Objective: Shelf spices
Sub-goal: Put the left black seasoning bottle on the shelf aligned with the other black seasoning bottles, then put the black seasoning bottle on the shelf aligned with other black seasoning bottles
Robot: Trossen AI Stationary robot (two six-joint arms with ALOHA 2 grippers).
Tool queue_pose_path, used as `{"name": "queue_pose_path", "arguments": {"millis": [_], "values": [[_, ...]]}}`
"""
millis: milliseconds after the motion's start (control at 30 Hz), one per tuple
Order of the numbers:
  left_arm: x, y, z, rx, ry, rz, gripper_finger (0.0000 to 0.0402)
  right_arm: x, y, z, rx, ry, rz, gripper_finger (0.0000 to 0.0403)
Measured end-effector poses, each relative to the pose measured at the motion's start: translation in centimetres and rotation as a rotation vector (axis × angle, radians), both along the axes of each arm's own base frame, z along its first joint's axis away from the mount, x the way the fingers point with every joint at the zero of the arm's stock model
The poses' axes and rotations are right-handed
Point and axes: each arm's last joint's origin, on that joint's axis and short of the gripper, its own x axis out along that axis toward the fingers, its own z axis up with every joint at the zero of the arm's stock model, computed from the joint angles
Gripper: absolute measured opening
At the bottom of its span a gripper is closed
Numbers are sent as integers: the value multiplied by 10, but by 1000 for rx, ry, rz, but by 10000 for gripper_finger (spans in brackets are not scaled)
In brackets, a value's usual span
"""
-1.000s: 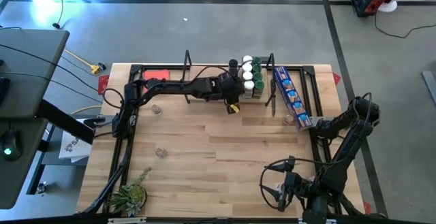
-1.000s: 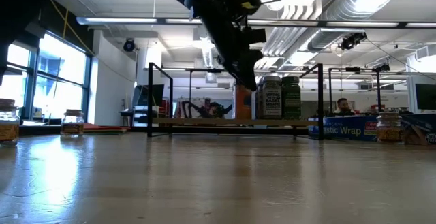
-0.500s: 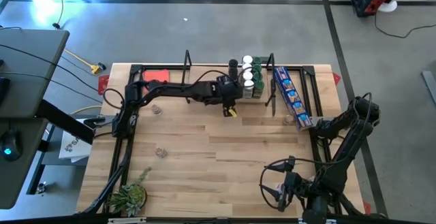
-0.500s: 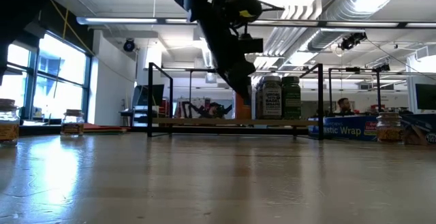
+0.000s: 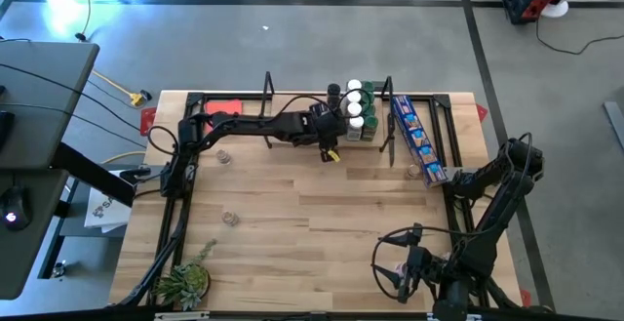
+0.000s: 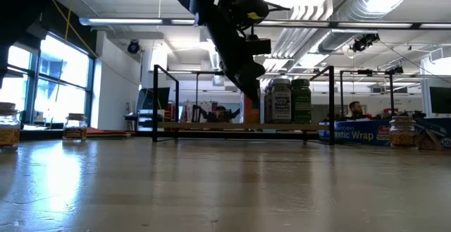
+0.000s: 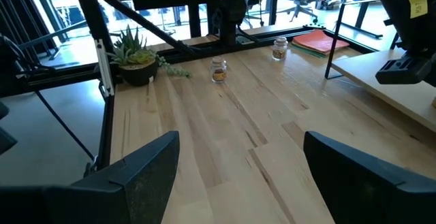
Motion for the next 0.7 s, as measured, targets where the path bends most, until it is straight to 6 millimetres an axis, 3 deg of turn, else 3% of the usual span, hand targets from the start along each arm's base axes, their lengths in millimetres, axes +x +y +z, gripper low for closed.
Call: {"name": "queue_pose_path", "arguments": {"millis": [167, 367, 500, 700], "values": [[3, -19, 3, 6, 31, -33, 135, 0, 0, 0, 0, 0, 0, 309], [-6, -76, 23, 0, 95, -139, 135, 0, 0, 0, 0, 0, 0, 309], [-33, -117, 51, -21, 155, -185, 135, 0, 0, 0, -3, 2, 0, 309], [-96, -189, 96, -108, -1, -222, 135, 0, 0, -1, -4, 3, 0, 309]]}}
